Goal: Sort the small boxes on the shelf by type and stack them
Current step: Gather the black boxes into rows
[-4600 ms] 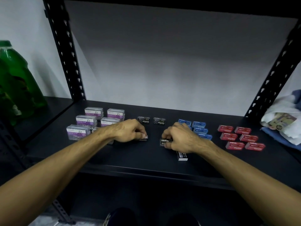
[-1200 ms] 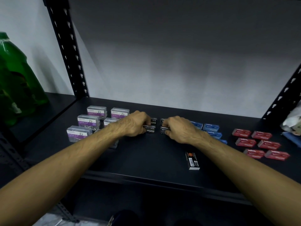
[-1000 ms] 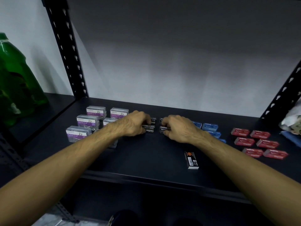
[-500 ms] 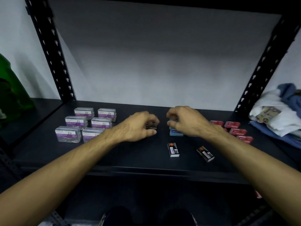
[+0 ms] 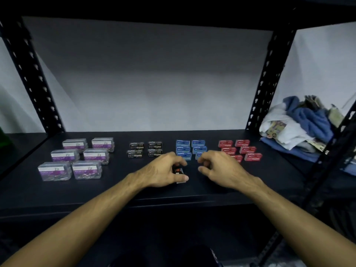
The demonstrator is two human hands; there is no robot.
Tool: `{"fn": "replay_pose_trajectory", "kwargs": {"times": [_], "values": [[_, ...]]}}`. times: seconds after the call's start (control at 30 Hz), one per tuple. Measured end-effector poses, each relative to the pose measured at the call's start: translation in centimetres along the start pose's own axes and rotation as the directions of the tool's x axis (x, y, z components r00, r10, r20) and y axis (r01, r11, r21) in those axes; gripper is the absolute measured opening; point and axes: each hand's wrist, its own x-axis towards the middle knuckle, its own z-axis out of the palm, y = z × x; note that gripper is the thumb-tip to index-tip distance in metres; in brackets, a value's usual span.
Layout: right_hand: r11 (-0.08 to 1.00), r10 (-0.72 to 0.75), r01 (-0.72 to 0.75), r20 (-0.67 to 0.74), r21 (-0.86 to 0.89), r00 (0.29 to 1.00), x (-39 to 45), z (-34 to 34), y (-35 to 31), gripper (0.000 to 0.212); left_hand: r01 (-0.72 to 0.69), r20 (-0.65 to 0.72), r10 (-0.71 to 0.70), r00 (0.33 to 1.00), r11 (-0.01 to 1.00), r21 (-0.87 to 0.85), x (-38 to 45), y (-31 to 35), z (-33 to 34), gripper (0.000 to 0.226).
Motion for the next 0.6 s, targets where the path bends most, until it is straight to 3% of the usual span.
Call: {"fn": "replay_pose_trajectory", "kwargs": {"times": [0.27, 0.43, 0.6], "values": [[0.978, 0.205, -0.206, -0.043, -0.016, 0.978, -2.6, 1.7, 2.6, 0.034, 0.174, -0.025, -0.173, 0.985, 0.978, 0.118, 0.5, 1.0, 0.7, 0.077], [0.959, 0.28, -0.281, -0.022, -0.03, 0.96, -2.9, 2.0, 3.3, 0.044, 0.209, -0.03, -0.207, 0.978, 0.973, 0.098, 0.7, 1.4, 1.1, 0.055], [0.965, 0.263, -0.263, -0.01, -0.013, 0.965, -2.8, 2.1, 3.4, 0.039, 0.124, 0.015, -0.126, 0.992, 0.988, 0.088, 1.0, 1.6, 0.9, 0.041]]}}
